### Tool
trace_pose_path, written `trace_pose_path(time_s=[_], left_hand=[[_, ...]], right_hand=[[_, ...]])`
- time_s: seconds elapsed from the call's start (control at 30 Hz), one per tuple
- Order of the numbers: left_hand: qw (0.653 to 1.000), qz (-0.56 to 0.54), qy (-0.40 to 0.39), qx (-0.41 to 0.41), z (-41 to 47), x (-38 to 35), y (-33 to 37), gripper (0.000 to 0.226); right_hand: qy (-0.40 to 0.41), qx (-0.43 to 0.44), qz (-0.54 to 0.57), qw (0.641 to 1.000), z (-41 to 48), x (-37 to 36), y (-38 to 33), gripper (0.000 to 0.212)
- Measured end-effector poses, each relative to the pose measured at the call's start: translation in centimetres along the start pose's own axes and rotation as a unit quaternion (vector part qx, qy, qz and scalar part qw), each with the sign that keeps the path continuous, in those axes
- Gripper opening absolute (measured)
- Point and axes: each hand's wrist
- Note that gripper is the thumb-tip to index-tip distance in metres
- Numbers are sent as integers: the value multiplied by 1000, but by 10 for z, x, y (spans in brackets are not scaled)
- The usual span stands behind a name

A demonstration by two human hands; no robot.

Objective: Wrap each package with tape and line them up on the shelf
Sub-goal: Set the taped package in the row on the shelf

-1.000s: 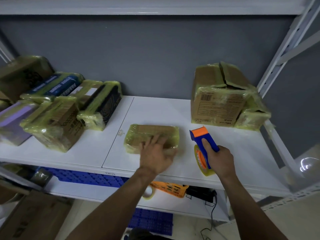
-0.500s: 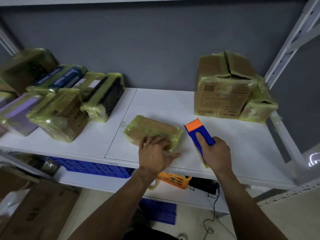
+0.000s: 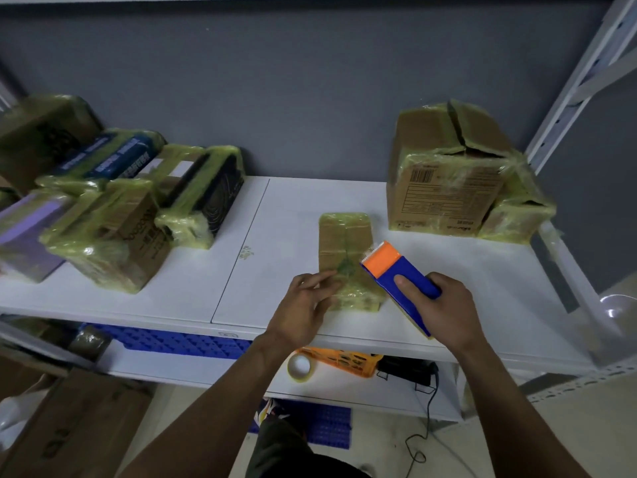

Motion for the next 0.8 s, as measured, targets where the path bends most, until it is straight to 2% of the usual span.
trace_pose_path(time_s=[0.2,0.3,0.37,0.43,0.5,0.53,0.6,0.7,0.8], left_hand=[[999,-33,-37,10,9,6,4,48],[989,-105,-61,78,5,12,19,54],[966,-216,-18,140,1,19,32,58],[925,-350,28,148,1,28,47,48],[890,-433,11,142,2,37,61,38],[878,-455,-10,149,1,41,68,42],[863,-480,-14,156,-1,45,76,45],[859,-488,6,152,-4,46,79,25],[868,-472,-1,153,-7,48,79,15]], right_hand=[[-5,28,-3,1000,-2,18,-19,60],[-48,49,-26,997,-5,23,-30,65],[-75,59,-39,995,-8,22,-32,62],[-91,69,-31,993,-14,23,-32,54],[-105,81,-21,991,-19,24,-34,48],[-111,85,-18,990,-22,26,-35,46],[-118,90,-8,989,-25,29,-39,44],[-120,94,4,988,-28,33,-41,41],[-116,99,2,988,-28,35,-39,41]])
Point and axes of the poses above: each hand's wrist, its own z-axis towards the middle knuckle, its own x-axis out of the back of the hand, y = z × x, and after that the axes turned 11 degrees about -y, right-handed
